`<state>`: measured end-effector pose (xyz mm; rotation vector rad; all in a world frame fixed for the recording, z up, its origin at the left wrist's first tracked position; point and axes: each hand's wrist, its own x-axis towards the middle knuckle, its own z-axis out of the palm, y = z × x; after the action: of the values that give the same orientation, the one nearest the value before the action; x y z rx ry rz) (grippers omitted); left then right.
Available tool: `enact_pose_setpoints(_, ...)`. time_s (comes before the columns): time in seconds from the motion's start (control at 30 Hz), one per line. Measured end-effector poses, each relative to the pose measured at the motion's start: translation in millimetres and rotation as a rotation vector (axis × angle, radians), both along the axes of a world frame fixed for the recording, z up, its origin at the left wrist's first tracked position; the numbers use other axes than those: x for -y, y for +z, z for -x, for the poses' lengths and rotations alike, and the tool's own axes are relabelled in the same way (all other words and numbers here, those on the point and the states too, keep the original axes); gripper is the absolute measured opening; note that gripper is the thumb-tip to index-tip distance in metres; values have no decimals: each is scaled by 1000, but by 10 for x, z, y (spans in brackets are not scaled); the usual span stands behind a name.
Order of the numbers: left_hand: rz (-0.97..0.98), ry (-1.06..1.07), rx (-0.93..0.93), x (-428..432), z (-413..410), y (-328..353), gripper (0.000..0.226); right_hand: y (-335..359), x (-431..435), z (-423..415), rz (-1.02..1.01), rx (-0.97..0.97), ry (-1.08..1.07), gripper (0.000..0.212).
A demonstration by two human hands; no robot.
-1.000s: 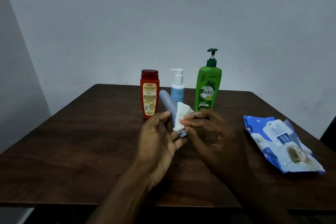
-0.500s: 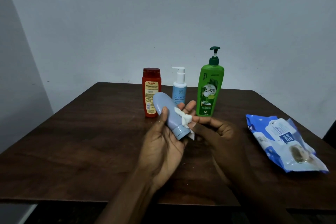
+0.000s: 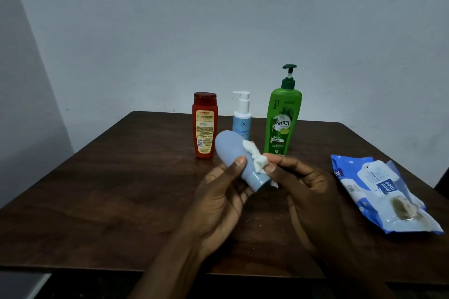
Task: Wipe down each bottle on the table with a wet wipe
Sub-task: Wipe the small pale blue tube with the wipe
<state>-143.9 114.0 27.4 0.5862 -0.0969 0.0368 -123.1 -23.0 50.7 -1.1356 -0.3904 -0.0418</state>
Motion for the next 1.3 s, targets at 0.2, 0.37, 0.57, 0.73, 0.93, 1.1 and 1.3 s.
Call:
enact_pose_setpoints(0.2, -292, 102, -23, -23, 20, 13, 45, -76, 135, -28, 199, -51, -58, 18)
enact_pose_setpoints(0.37, -398, 193, -7, -9, 19, -16, 48, -182, 169, 59, 626, 636, -412, 24)
enact_pose_setpoints(0.57, -510, 256, -5, 17, 51, -11, 39, -78, 80, -168, 626, 713, -439, 19)
enact_pose_setpoints(0.73, -481, 225, -24, 30, 66, -4, 35, -51, 61, -255, 598, 649, -458, 21)
enact_pose_setpoints(0.93, -410, 287, -83, 51, 44, -10, 39, -318, 98, -6, 776, 859, -497, 19)
enact_pose_setpoints(1.1, -446, 273, -113, 65, 46, 6, 35, -234, 84, -103, 734, 854, -533, 18)
enact_pose_setpoints(1.3, -494, 225, -105, 37, 72, 29, 33, 77, -33, -449, 592, 750, -499, 15)
